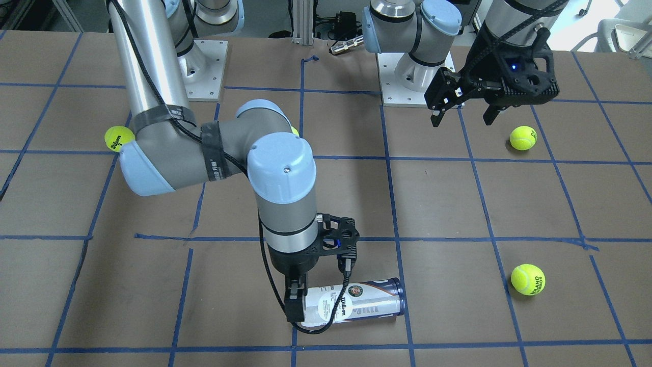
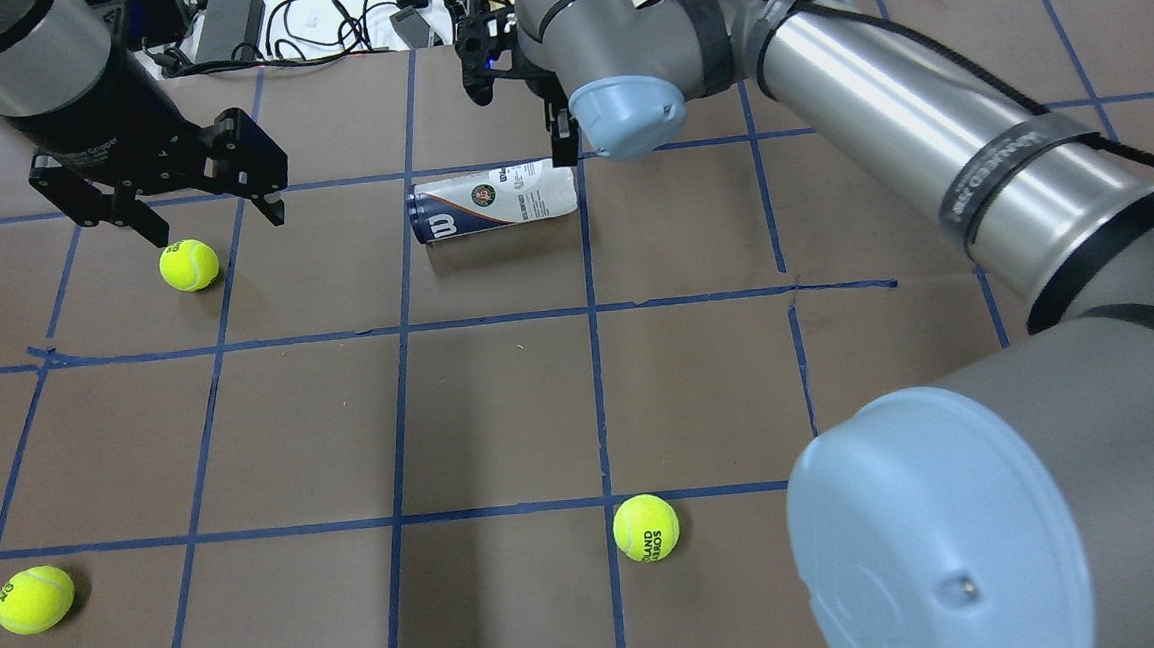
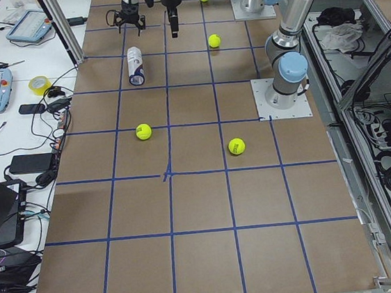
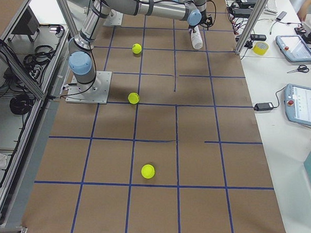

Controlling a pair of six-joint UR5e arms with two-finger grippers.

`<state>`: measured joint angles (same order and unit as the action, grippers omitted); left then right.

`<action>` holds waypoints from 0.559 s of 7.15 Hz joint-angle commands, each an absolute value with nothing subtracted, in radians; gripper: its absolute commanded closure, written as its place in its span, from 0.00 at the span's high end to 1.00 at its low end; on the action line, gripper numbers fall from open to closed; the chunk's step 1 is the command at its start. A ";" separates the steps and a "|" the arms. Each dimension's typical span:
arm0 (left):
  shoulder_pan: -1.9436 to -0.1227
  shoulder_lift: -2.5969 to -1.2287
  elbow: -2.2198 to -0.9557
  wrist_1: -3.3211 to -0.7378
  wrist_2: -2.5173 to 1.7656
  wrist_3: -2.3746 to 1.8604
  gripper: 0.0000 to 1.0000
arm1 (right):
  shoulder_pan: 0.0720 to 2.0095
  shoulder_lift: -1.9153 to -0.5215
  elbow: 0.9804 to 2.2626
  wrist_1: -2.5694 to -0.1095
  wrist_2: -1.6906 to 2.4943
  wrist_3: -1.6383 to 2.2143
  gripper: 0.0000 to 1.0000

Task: Lift up tennis ball bucket
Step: 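Lay the tube on its side, open the right gripper and withdraw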

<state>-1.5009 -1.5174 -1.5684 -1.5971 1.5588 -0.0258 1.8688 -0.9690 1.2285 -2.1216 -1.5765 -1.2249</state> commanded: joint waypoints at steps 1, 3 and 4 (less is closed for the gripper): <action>-1.473 -1.532 -1.577 -1.586 1.552 -0.022 1.00 | 1.722 -1.108 1.258 -2.007 -1.575 -1.177 1.00; -1.473 -1.560 -1.577 -1.527 1.542 -0.014 1.00 | 1.610 -1.196 1.278 -1.903 -1.568 -1.112 1.00; -1.473 -1.574 -1.569 -1.516 1.542 -0.012 1.00 | 1.603 -1.260 1.279 -1.806 -1.560 -1.082 1.00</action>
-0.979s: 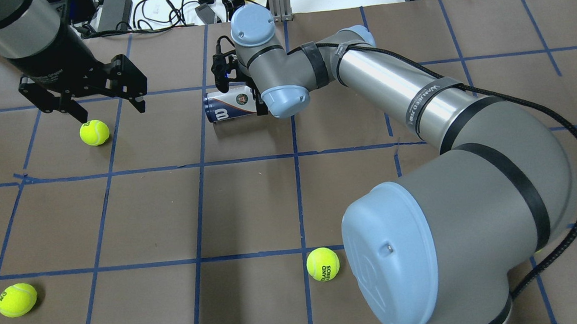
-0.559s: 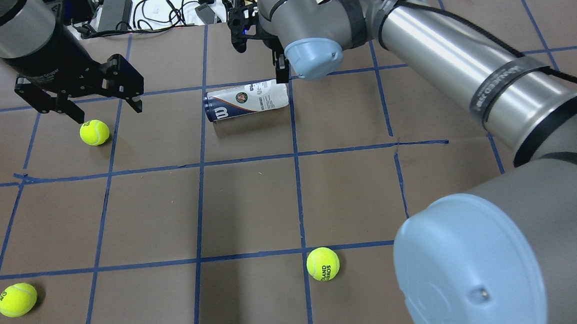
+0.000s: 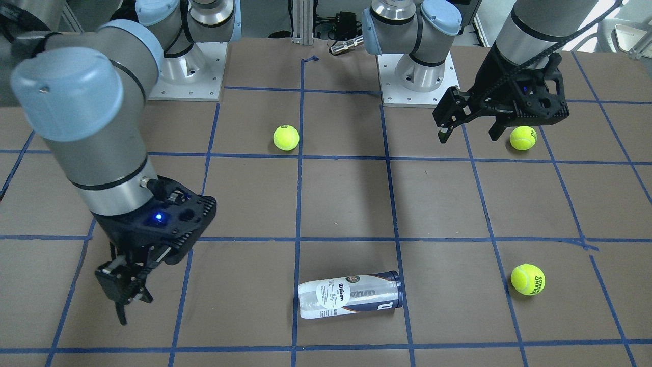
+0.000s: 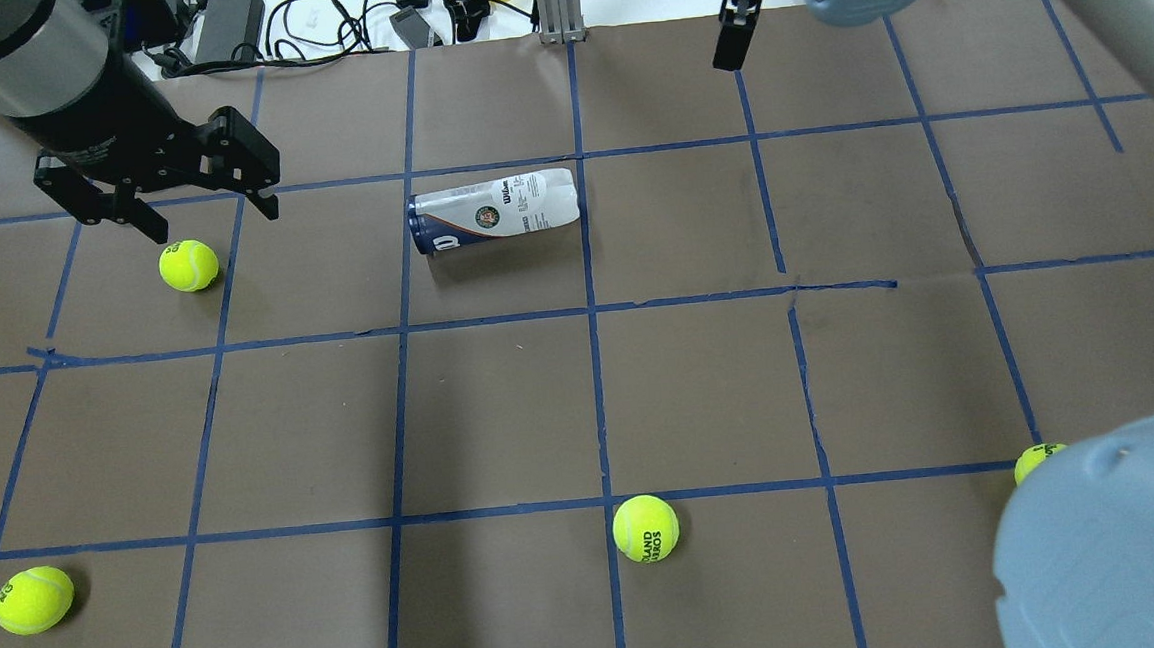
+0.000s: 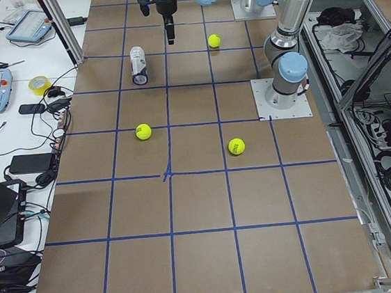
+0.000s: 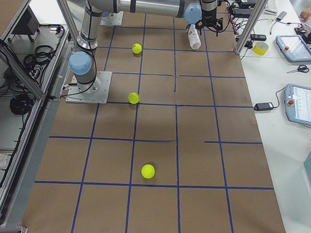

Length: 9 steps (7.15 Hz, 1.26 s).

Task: Lift up tennis ball bucket
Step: 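Lay the tube on its side, open the right gripper and withdraw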

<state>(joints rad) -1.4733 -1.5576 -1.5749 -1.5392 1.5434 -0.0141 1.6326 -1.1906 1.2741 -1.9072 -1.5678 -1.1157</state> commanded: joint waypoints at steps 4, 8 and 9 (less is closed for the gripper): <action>-1.471 -1.719 -1.578 -1.297 1.428 -0.014 1.00 | 1.608 -1.383 1.362 -1.736 -1.568 -0.508 1.00; -1.470 -1.932 -1.575 -1.114 1.259 0.011 1.00 | 1.609 -1.483 1.466 -1.717 -1.559 0.080 1.00; -1.463 -1.986 -1.563 -1.089 1.258 0.052 1.00 | 1.609 -1.506 1.497 -1.721 -1.557 0.172 1.00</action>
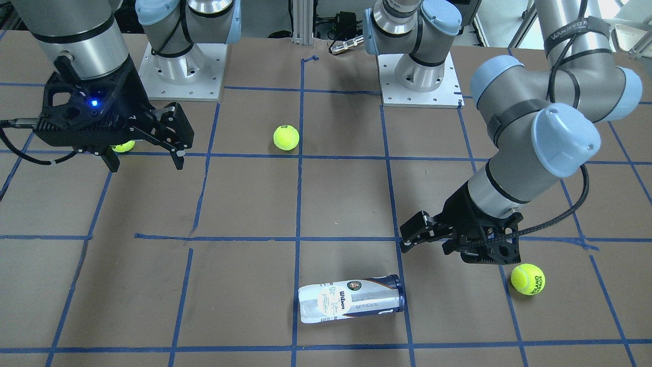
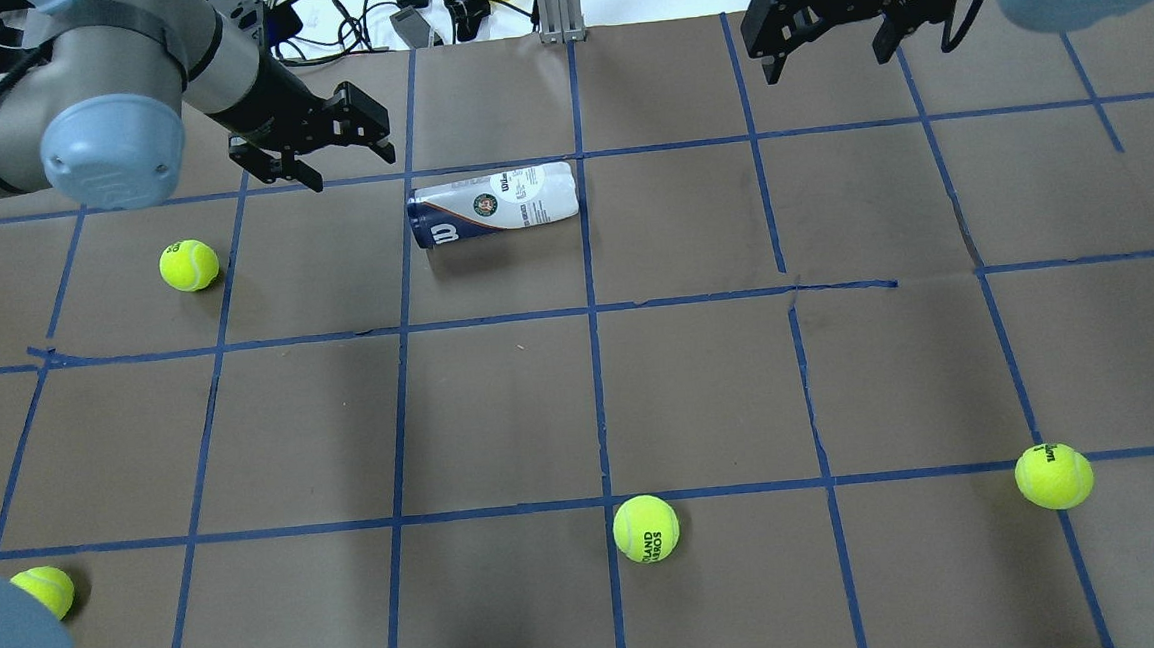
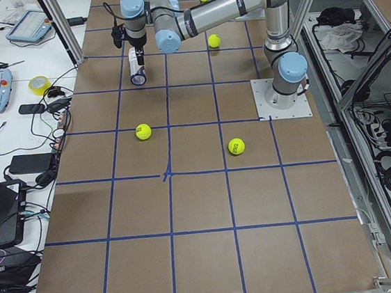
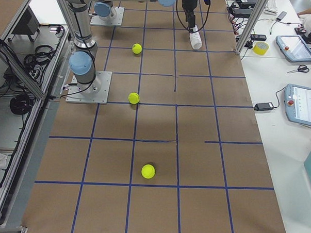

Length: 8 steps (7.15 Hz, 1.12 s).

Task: Lift up tennis ball bucket
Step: 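Reach the left gripper to the tube's capped end and grasp it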

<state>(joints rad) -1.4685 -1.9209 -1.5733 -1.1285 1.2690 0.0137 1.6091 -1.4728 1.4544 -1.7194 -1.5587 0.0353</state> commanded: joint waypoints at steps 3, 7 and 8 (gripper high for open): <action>-1.397 -2.084 -1.575 -1.060 1.075 0.107 1.00 | 1.609 -1.516 1.505 -1.720 -1.560 0.184 1.00; -1.397 -2.161 -1.588 -1.016 1.025 0.106 1.00 | 1.608 -1.519 1.509 -1.721 -1.569 0.186 1.00; -1.397 -2.163 -1.591 -1.015 1.022 0.103 1.00 | 1.608 -1.529 1.505 -1.720 -1.571 0.187 1.00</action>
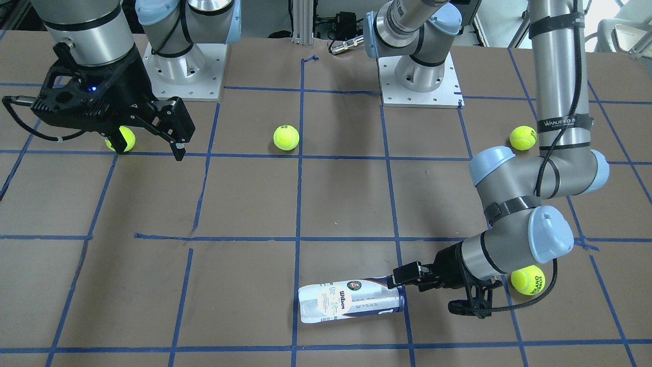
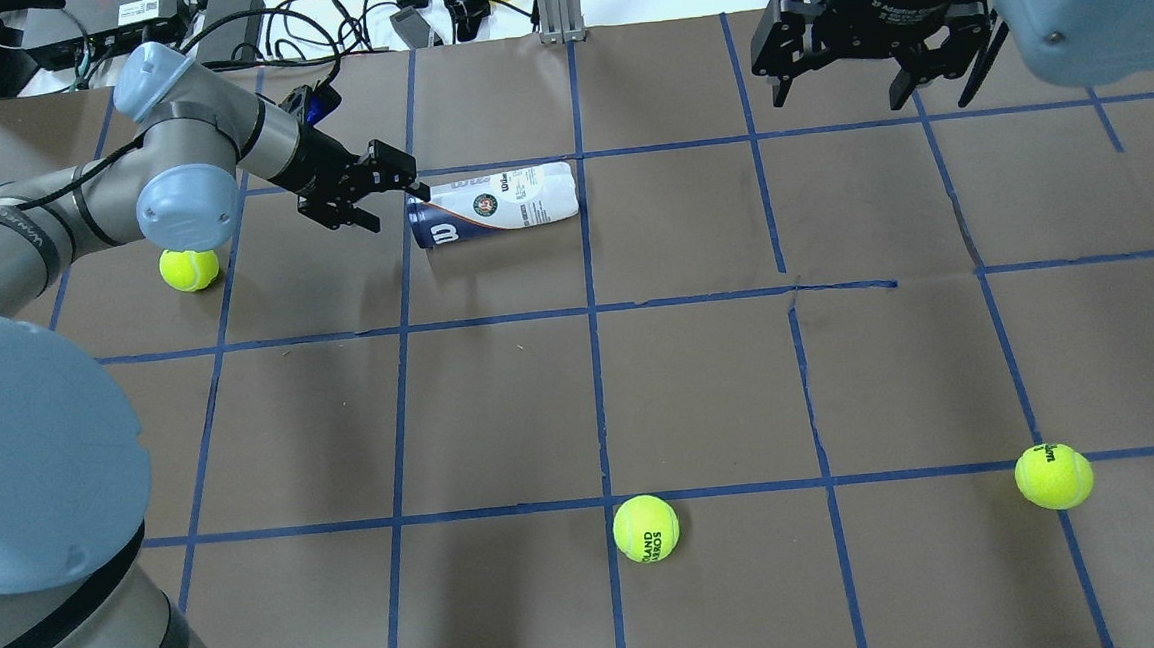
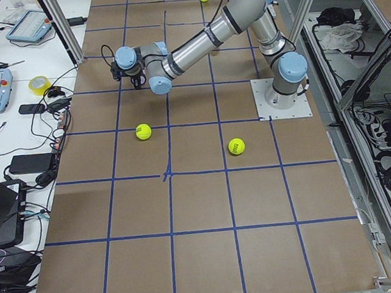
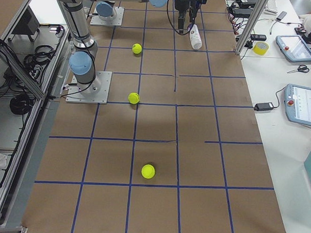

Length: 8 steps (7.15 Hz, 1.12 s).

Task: Lift up tennis ball bucket
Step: 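Reach the left gripper to the tube's capped end and grasp it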

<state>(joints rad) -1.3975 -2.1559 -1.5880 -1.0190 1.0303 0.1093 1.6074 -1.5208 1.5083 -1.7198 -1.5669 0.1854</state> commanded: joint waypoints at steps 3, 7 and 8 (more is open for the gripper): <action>-1.399 -2.160 -1.588 -1.012 1.014 0.060 1.00 | 1.608 -1.534 1.509 -1.720 -1.566 0.186 1.00; -1.399 -2.171 -1.592 -1.012 0.881 0.057 1.00 | 1.608 -1.534 1.509 -1.718 -1.571 0.186 1.00; -1.401 -2.175 -1.603 -1.015 0.879 0.055 1.00 | 1.608 -1.534 1.509 -1.720 -1.571 0.186 1.00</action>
<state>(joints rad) -1.3994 -2.1705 -1.5942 -1.0129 0.8848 0.0567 1.6076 -1.5340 1.5093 -1.7185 -1.5707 0.1856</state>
